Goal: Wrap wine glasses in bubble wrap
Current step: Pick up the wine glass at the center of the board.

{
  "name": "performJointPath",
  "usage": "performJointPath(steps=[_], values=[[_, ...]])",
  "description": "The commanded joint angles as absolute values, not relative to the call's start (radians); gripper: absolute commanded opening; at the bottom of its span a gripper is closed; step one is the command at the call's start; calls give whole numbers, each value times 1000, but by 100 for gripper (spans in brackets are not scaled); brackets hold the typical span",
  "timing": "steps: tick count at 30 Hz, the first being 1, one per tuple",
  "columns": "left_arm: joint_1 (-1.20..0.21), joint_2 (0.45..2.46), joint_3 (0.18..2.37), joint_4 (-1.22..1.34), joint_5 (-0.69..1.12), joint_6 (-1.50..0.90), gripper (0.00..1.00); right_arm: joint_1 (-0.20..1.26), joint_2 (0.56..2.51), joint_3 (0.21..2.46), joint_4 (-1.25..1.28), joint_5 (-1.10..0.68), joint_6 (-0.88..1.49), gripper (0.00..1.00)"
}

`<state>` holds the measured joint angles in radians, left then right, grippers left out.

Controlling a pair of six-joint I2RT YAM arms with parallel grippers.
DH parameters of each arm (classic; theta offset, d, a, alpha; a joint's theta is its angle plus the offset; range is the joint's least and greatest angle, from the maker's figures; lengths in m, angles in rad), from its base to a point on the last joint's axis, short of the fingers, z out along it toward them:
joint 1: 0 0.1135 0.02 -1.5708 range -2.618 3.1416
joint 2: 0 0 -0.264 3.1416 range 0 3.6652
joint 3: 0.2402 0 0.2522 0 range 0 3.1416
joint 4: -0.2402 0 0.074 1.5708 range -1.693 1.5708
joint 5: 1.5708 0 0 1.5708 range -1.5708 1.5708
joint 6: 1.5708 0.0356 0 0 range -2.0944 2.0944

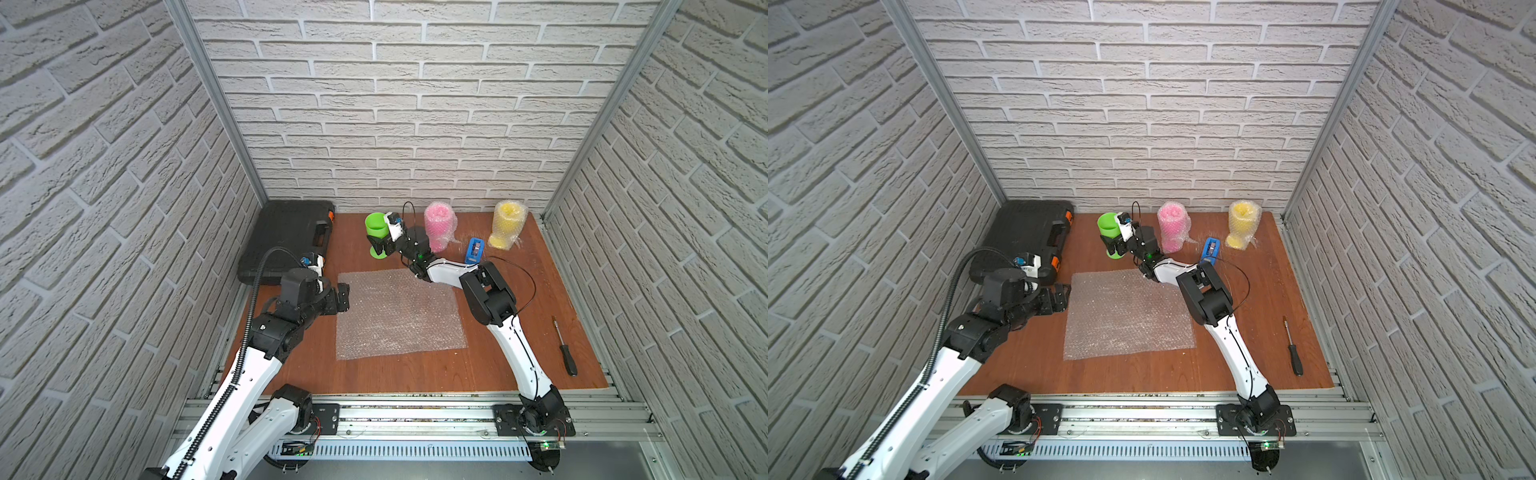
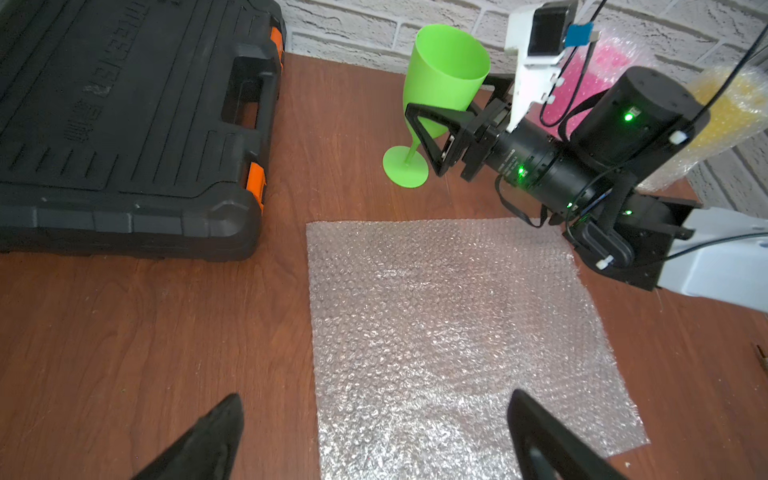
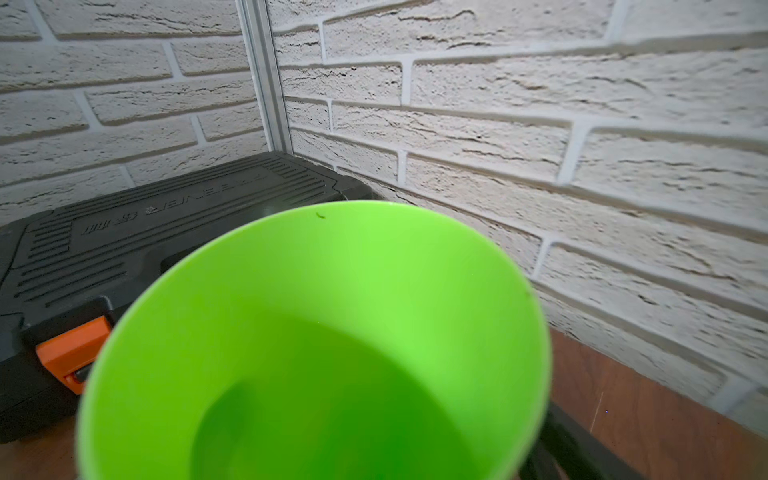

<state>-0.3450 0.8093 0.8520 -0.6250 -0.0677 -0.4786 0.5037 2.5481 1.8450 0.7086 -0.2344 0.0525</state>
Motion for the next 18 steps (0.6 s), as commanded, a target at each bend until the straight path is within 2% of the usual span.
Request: performJointPath(steps=[1,10,18], values=[[-336,813,832,-589,-61,-499,98,499,2555,1881,759,-260,70,92],[-336,846,798,-581,-66,-499,98,499,2497,1844,773,-285,60,85],[-317,1019,757,-609,-53,-523,98,503,2327,1694,787,-301,34,81]])
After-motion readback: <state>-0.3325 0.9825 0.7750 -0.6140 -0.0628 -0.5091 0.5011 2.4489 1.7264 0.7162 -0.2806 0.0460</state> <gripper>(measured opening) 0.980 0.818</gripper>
